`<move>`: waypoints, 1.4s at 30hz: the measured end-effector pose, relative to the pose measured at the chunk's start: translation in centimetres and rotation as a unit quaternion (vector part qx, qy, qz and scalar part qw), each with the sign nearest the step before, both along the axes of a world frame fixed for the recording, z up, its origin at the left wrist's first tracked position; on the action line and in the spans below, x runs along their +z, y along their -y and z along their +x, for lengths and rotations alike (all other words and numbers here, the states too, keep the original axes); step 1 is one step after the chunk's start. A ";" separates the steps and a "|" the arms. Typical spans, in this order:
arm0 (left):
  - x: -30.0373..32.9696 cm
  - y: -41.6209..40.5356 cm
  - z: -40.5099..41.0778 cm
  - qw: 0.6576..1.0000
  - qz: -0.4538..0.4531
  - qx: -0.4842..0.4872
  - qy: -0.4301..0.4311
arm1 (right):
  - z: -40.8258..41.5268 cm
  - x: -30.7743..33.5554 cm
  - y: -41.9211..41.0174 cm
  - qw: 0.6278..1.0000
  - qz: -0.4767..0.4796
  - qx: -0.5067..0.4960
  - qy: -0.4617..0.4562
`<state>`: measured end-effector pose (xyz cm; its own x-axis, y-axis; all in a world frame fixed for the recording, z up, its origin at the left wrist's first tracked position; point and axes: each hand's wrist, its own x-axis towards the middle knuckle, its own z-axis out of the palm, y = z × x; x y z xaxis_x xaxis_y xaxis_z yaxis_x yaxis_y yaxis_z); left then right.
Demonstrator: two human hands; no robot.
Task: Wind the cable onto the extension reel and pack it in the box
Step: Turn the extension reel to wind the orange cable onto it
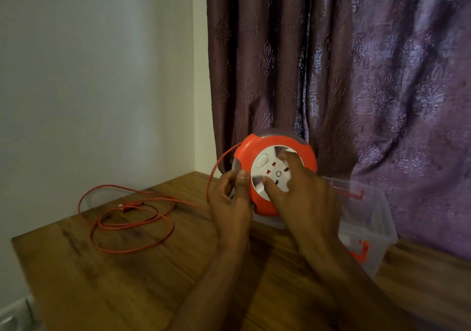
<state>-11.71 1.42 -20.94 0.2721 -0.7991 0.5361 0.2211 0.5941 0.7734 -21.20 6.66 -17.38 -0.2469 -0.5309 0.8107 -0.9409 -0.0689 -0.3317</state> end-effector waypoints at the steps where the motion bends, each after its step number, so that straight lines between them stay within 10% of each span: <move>1: 0.0 -0.1 0.0 1.000 -0.008 0.003 0.003 | -0.1 0.0 0.1 0.999 -0.005 0.005 0.031; 13: -0.2 -0.1 -0.1 1.000 -0.020 -0.013 -0.016 | -0.3 0.4 0.6 0.917 0.021 0.168 0.361; 28: -0.5 0.0 -0.2 1.000 -0.004 0.006 -0.010 | 0.7 -0.5 0.8 0.824 0.030 0.262 0.502; 36: -0.4 0.9 0.4 0.999 0.004 0.007 -0.039 | 0.2 0.4 0.1 0.977 0.053 0.120 0.166; 42: -0.2 0.8 0.5 0.999 -0.016 0.008 -0.042 | 1.0 0.1 -0.2 0.993 0.092 0.055 -0.054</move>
<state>-11.24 0.59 -21.16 0.3297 -0.7766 0.5369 0.2737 0.6228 0.7329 -20.22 6.83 -17.29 -0.0969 -0.6920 0.7153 -0.9616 -0.1203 -0.2466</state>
